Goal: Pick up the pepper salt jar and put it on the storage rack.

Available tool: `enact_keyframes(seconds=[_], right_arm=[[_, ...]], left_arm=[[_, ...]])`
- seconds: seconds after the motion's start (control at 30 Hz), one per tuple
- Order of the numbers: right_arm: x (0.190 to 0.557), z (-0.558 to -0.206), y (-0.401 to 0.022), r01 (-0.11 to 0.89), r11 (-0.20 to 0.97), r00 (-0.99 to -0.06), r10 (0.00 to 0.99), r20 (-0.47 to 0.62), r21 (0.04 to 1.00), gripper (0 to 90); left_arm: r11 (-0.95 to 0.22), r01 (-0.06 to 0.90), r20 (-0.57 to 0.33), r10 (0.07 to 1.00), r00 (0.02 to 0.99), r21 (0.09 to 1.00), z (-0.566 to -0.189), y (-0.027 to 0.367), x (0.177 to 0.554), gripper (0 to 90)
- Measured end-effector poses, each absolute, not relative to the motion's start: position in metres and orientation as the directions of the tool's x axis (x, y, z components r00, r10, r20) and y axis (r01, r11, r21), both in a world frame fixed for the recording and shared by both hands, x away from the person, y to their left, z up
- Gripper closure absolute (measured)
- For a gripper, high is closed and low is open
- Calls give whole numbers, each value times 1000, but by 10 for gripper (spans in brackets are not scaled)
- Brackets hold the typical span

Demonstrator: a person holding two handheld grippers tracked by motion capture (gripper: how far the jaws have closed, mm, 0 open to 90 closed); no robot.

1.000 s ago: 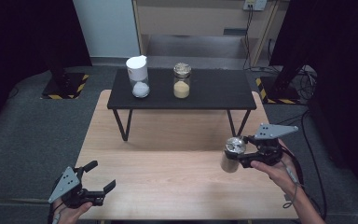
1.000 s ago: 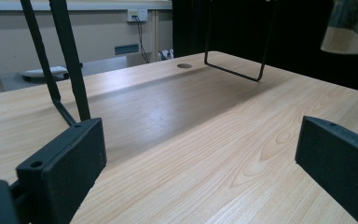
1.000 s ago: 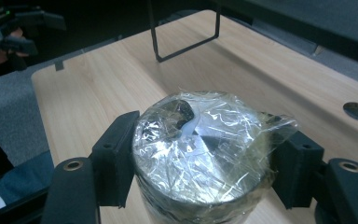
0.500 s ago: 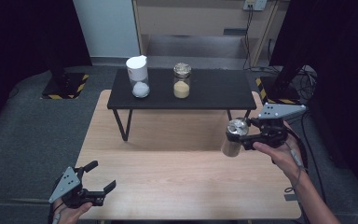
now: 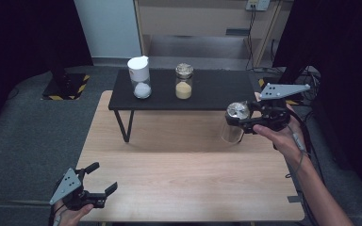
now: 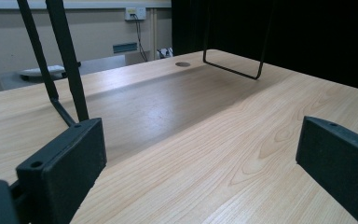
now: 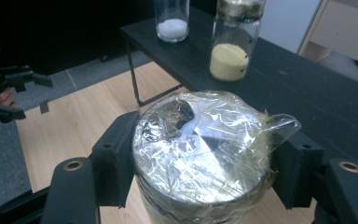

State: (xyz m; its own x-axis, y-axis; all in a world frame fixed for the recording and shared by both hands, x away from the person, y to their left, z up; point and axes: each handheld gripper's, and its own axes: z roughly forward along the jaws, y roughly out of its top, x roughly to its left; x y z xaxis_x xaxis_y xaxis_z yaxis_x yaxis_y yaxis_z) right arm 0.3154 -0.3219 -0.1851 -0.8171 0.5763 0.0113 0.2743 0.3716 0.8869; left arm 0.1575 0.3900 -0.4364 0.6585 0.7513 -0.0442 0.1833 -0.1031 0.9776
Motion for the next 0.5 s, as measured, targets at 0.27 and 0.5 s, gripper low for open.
enact_keyframes(seconds=[0.27, 0.5], right_arm=[[324, -174, -317, 275, 362, -803, 596, 6, 891, 346], [331, -166, -313, 277, 348, -783, 622, 0, 896, 346]], left_arm=[[-103, 183, -44, 750, 660, 978, -436, 390, 158, 5], [-103, 184, -45, 750, 660, 978, -436, 390, 158, 5]])
